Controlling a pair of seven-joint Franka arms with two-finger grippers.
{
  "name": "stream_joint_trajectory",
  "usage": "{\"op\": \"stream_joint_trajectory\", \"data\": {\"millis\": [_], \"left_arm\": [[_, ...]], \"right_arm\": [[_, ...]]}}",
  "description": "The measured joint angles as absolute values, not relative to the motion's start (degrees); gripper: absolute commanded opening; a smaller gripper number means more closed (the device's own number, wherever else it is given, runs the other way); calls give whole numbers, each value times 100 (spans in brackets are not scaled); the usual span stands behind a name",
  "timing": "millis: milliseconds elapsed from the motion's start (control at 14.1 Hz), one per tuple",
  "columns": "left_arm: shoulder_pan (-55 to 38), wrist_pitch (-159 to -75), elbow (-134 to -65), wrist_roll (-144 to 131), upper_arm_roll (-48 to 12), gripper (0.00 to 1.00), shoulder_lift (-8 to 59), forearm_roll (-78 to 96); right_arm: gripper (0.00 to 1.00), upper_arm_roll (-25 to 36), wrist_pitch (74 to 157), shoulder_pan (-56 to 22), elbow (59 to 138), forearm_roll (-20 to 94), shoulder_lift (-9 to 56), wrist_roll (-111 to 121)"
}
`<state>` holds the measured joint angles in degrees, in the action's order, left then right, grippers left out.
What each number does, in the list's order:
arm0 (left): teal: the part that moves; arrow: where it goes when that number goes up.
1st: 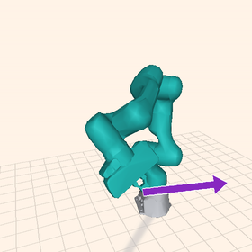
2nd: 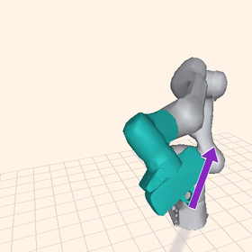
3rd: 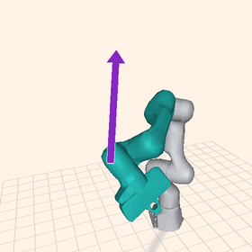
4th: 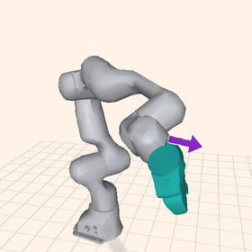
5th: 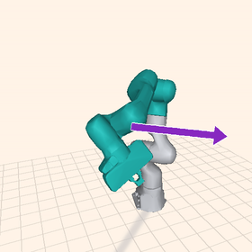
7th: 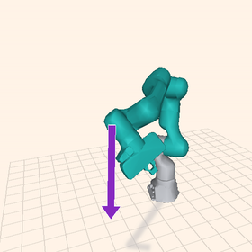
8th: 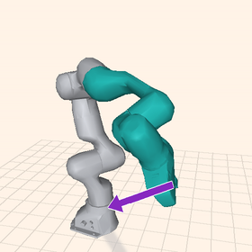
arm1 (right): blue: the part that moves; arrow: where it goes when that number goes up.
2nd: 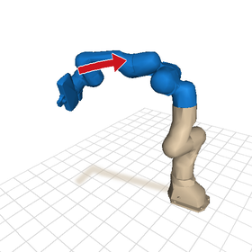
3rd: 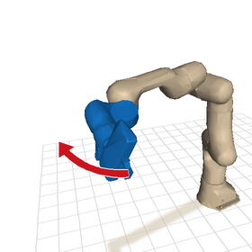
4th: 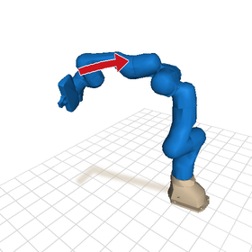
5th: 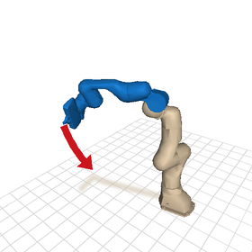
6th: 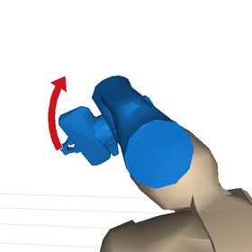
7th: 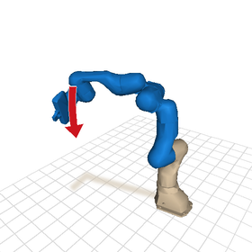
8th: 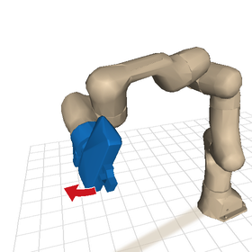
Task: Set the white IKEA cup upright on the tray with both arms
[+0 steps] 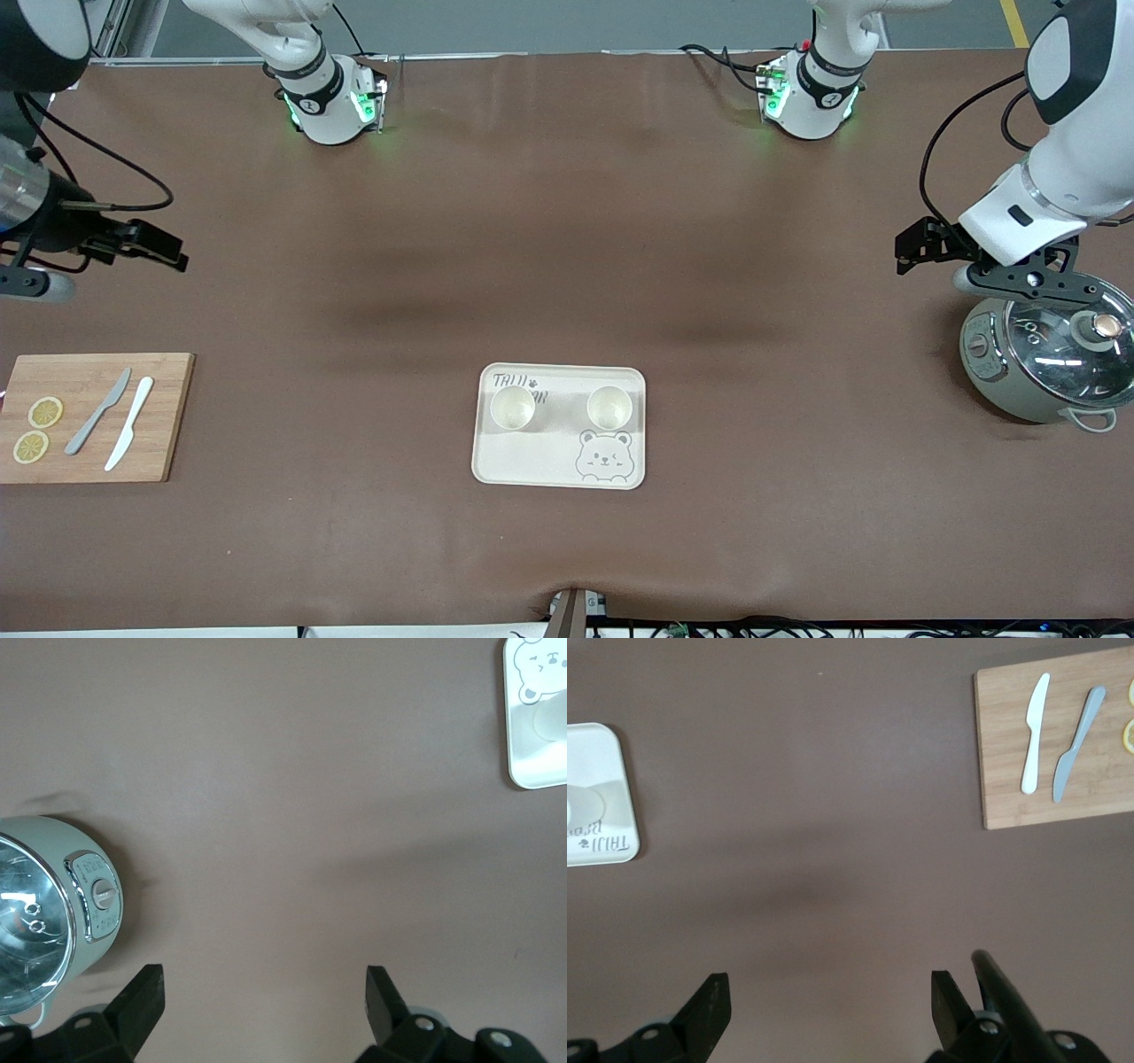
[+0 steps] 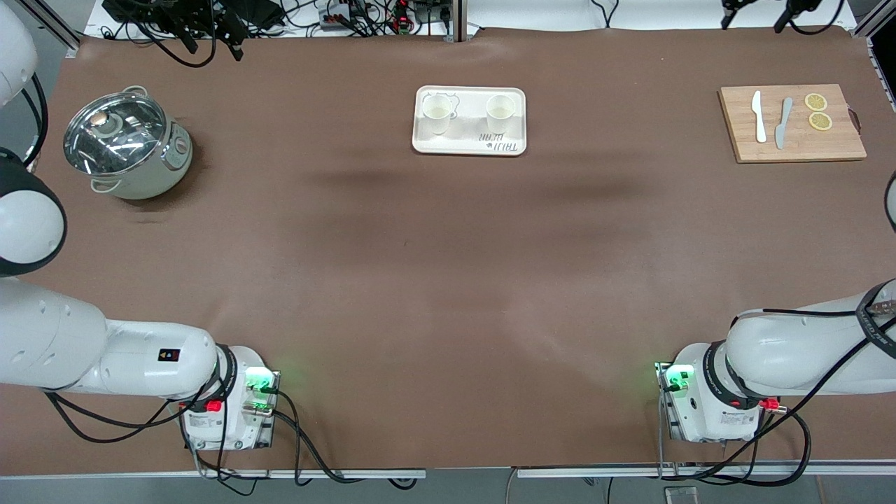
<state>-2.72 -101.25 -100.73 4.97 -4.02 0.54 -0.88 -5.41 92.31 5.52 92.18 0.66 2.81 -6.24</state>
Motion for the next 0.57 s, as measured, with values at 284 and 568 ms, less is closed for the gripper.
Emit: {"op": "stream_joint_trajectory", "data": {"millis": [284, 568], "left_arm": [[-271, -10125, -10074, 497, -402, 100, 54, -88], [-271, -10125, -10076, 498, -402, 100, 55, -88]], "right_arm": [[100, -545, 10356, 740, 10305, 66, -6, -259], [100, -565, 10908, 740, 10872, 66, -158, -250]]}}
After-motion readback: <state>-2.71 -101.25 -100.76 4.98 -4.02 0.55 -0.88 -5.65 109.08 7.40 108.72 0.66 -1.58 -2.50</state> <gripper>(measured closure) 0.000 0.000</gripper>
